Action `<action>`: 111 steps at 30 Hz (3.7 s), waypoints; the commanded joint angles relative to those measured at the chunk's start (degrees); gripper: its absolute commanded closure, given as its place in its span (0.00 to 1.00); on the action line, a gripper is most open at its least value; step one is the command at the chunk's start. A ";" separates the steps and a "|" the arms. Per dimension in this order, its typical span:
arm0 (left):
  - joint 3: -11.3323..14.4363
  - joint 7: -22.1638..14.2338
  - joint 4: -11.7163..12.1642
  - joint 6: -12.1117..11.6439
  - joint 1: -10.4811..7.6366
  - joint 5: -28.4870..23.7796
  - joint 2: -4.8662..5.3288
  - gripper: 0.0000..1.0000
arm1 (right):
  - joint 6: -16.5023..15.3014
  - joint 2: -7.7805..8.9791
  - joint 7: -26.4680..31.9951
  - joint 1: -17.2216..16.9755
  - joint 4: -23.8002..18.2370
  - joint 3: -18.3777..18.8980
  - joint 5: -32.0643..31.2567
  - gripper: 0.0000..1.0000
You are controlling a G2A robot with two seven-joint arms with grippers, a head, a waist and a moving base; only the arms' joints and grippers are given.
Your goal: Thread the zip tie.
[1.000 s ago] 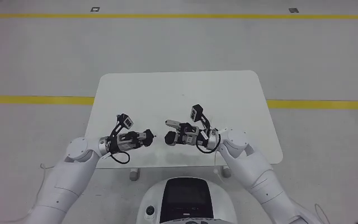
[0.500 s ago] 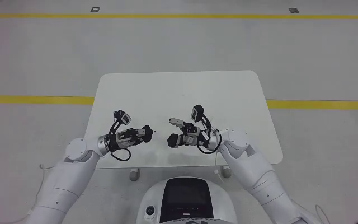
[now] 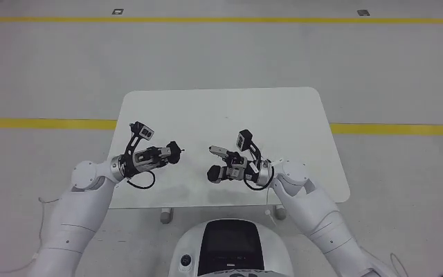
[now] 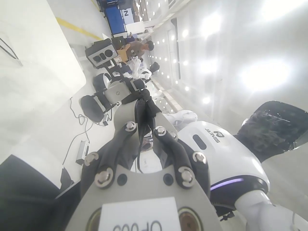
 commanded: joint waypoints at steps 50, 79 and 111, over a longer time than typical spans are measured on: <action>-0.79 -1.75 3.02 0.06 -4.32 2.27 0.43 1.00 | 14.05 -0.78 4.62 27.78 16.59 -12.20 -56.84 0.00; -0.79 -1.75 3.02 0.06 -4.32 2.27 0.43 1.00 | 12.94 -4.23 10.73 33.46 26.86 -20.11 -65.38 0.00; -0.79 -1.75 3.02 0.06 -4.32 2.27 0.43 1.00 | 11.95 -6.44 7.89 34.53 35.52 -21.71 -69.67 0.82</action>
